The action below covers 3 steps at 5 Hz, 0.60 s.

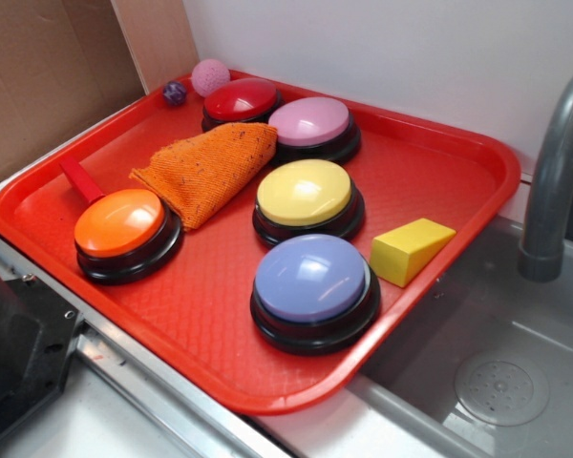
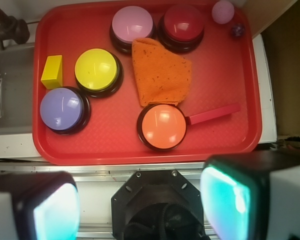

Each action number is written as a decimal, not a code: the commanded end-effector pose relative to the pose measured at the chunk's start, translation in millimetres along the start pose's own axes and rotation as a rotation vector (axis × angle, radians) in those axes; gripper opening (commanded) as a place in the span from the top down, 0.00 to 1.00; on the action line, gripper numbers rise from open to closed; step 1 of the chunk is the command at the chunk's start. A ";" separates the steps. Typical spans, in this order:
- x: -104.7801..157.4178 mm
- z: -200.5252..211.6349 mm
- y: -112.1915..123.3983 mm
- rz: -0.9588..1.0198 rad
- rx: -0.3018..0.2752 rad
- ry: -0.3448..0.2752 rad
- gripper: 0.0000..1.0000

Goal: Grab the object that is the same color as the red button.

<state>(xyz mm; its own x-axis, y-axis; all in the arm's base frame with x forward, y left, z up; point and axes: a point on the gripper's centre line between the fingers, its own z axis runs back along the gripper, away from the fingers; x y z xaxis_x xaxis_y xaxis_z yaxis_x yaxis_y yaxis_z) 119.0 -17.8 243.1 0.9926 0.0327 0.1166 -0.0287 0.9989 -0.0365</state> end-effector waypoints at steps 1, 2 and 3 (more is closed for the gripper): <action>0.0 0.0 0.0 0.000 0.000 0.000 0.00; 9.0 -11.6 8.6 0.126 -0.057 0.007 0.00; 17.9 -26.9 22.6 0.307 -0.017 -0.032 0.00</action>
<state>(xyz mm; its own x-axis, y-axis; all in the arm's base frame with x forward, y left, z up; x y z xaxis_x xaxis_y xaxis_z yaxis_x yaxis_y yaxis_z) 137.3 2.0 212.8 0.9406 0.3222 0.1066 -0.3134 0.9452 -0.0918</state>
